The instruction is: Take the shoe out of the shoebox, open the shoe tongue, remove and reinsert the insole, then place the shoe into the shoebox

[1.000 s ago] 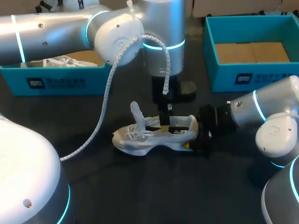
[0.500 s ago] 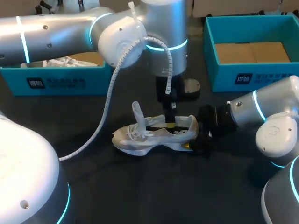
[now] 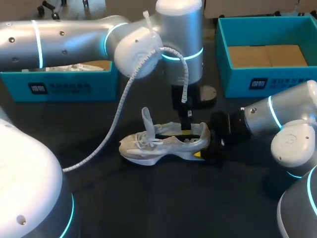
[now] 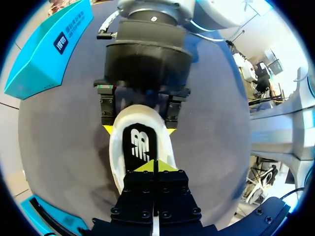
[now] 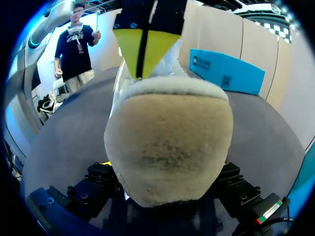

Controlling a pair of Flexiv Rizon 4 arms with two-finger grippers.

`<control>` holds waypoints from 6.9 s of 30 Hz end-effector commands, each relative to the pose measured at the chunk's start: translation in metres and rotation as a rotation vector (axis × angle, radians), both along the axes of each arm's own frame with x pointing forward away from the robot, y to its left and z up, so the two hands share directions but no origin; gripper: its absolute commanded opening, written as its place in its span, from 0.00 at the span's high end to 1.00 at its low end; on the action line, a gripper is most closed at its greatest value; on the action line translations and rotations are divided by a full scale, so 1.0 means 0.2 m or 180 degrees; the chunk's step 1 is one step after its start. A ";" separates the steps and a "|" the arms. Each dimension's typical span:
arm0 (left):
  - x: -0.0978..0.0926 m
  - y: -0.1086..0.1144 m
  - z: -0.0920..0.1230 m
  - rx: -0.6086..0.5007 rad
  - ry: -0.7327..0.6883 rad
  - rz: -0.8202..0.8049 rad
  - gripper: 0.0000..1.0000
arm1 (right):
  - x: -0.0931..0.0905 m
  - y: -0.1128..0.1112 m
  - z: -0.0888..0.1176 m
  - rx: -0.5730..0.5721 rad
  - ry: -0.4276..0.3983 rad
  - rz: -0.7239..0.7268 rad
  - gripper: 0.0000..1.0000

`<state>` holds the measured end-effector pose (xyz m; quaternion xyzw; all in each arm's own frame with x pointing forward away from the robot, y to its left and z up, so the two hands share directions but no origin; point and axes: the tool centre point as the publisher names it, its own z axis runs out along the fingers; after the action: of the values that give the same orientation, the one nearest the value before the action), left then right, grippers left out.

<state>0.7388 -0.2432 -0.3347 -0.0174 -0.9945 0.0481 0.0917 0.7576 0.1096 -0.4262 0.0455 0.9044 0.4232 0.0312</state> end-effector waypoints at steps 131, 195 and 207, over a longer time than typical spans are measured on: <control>-0.04 0.21 0.06 -0.0967 0.0348 0.0007 1.00 | 0.00 0.01 -0.01 -0.0008 -0.0003 -0.0006 1.00; -0.19 0.05 0.09 -0.1596 -0.0523 -0.0340 0.20 | 0.00 0.01 -0.01 -0.0008 -0.0003 -0.0006 1.00; -0.18 0.00 0.04 -0.1660 -0.0967 -0.0372 0.28 | 0.00 0.01 -0.01 -0.0008 -0.0003 -0.0006 1.00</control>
<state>0.7046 -0.2418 -0.3212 -0.1077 -0.9490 0.2913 -0.0544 0.7578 0.1101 -0.4264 0.0456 0.9043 0.4232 0.0311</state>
